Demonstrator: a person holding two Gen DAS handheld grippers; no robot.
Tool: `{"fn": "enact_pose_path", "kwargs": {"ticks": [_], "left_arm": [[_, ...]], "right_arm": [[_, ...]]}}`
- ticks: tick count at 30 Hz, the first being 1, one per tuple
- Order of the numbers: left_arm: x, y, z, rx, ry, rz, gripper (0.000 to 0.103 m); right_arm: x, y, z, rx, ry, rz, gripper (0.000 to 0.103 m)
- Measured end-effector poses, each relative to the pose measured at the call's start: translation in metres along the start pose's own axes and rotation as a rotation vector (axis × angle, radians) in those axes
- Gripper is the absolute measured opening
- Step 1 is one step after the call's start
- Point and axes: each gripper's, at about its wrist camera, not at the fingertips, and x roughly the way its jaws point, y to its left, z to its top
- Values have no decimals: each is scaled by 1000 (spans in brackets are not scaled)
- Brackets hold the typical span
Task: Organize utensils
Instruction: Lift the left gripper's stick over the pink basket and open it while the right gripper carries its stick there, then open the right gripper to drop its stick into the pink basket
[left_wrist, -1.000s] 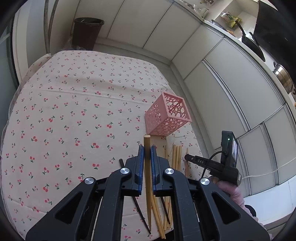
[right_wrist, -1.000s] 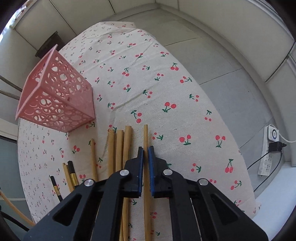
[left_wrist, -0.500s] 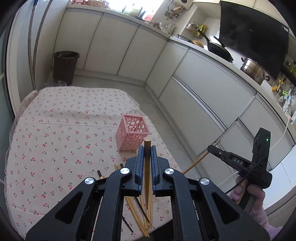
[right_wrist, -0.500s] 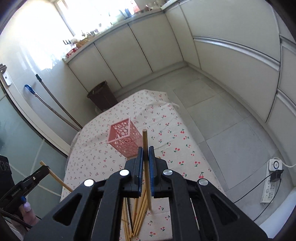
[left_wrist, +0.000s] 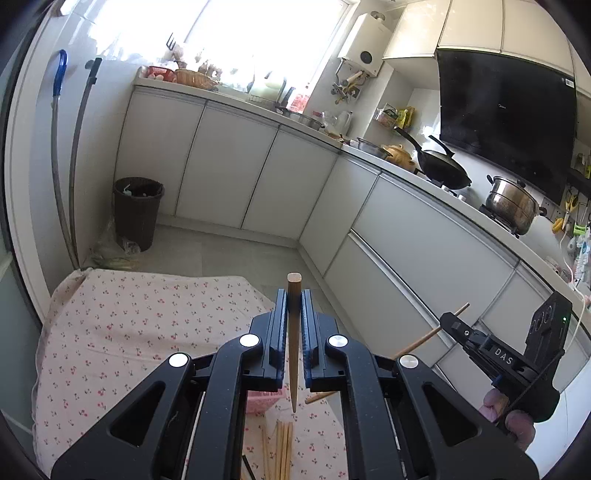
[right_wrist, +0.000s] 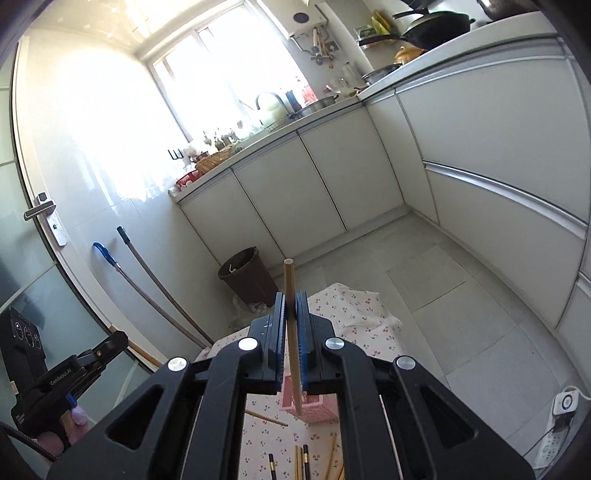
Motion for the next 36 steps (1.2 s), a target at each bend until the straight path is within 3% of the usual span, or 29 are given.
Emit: {"fn": "enact_pose_path", "kwargs": {"ticks": [7,11,19,30,35,36], "left_arm": [[53,3,2,35,-8,106,7],[82,18,-12,-2,55,120,9],[64,41,-18,-101,3,126,34],[69,56,-25,-136,42,148,43],[66,64,-26,-146,50,154,47],[64,64,-26,-144,48,157,50]], "right_arm": [[39,-2,8,5,28,14,6],[58,-7,3,5,56,3,6],[81,-11,1,9,72,-32,6],[127,-7,-17,14,113,-52,6],[139,-3,-35,-26,96,-43,12],[135,-2,-34,-30,82,-37,17]]}}
